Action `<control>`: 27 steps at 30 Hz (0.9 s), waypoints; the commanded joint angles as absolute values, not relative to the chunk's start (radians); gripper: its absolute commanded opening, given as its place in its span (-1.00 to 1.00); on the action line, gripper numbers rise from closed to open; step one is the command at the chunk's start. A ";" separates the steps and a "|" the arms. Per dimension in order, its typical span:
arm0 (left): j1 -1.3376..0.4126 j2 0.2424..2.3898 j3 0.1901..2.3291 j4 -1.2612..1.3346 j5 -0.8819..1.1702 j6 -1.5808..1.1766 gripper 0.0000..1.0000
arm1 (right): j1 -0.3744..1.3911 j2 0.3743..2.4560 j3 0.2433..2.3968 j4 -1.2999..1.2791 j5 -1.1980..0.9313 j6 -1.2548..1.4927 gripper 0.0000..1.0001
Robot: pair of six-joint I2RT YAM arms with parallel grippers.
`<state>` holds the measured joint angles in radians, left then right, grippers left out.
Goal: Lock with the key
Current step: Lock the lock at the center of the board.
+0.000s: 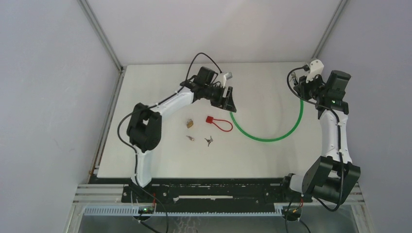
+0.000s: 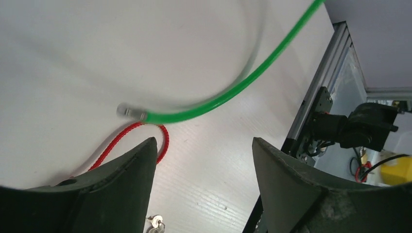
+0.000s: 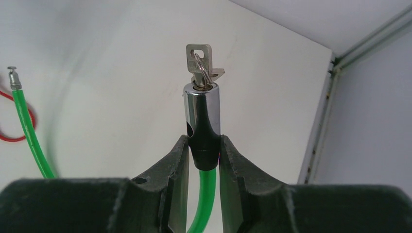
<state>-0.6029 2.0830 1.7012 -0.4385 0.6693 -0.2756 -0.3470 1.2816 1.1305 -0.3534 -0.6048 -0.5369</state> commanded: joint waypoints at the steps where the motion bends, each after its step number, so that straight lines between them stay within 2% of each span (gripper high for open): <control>1: -0.599 1.909 1.658 -0.433 0.690 -0.125 0.52 | -0.346 1.222 1.182 -0.279 -0.746 -0.468 -1.00; 10: -0.596 1.769 1.693 -0.472 0.604 -0.035 0.50 | -0.306 1.162 1.200 -0.305 -0.860 -0.438 -1.00; 18: -0.601 1.752 1.801 -0.526 0.629 -0.028 0.43 | -0.298 1.129 1.227 -0.339 -1.017 -0.397 -1.00; 23: -0.614 1.723 1.848 -0.546 0.643 0.008 0.43 | -0.228 1.110 1.227 -0.379 -1.011 -0.431 -1.00; 27: -0.620 1.715 1.907 -0.584 0.699 0.055 0.28 | -0.167 1.095 1.227 -0.408 -1.002 -0.459 -1.00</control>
<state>-0.6079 1.7855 1.8099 -0.5560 0.6346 -0.0162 -0.2153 1.1366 1.1770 -0.3958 -0.9581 -0.4469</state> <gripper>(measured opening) 0.682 0.316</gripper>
